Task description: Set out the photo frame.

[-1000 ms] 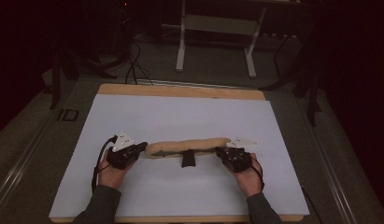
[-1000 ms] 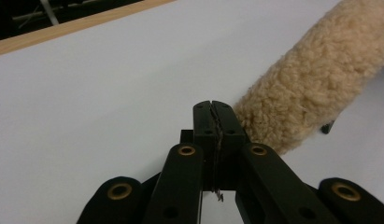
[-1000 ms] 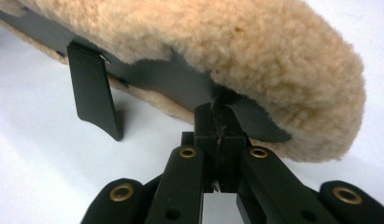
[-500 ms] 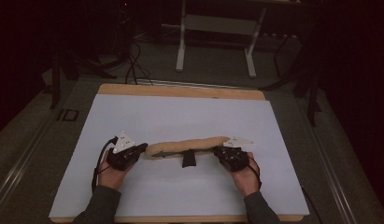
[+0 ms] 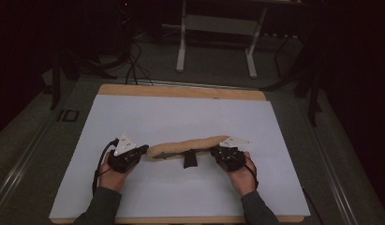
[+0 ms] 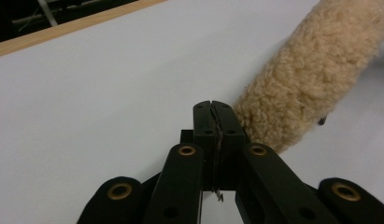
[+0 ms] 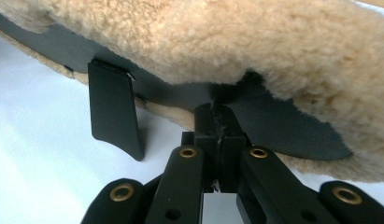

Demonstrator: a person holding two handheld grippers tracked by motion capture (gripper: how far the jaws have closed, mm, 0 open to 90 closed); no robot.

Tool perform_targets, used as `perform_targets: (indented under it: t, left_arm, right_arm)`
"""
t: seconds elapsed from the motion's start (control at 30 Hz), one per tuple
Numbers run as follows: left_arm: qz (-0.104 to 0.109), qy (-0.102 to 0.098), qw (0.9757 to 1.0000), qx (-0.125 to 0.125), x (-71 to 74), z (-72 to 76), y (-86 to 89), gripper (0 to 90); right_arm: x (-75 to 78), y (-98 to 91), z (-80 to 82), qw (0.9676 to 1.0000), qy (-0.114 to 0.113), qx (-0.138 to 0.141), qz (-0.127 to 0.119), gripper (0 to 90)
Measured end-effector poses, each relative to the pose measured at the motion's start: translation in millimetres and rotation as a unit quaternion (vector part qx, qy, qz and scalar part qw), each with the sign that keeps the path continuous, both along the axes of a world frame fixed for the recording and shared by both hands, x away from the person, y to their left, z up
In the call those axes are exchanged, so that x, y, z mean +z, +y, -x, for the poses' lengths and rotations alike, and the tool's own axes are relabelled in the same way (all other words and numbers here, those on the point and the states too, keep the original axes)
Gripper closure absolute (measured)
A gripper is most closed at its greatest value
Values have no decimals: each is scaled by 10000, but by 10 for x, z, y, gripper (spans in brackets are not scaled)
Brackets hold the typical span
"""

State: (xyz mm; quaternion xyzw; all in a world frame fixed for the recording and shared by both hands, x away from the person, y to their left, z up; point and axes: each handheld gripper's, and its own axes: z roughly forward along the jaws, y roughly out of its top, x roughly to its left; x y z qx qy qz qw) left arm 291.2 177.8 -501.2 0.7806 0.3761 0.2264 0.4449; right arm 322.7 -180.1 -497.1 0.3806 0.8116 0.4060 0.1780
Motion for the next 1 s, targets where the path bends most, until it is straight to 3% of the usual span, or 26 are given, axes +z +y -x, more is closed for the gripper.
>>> perform_targets:
  t: [0.6, 1.0]
  left_arm:
    - [-40, -53, 10000, -69, 8, 37, -54, 900]
    - [-17, -81, 9997, -248, 28, 87, -123, 900]
  right_arm:
    - [8, 71, -6, 10000, -28, 45, -40, 897]
    - [31, 79, 1, 10000, -54, 35, -75, 897]
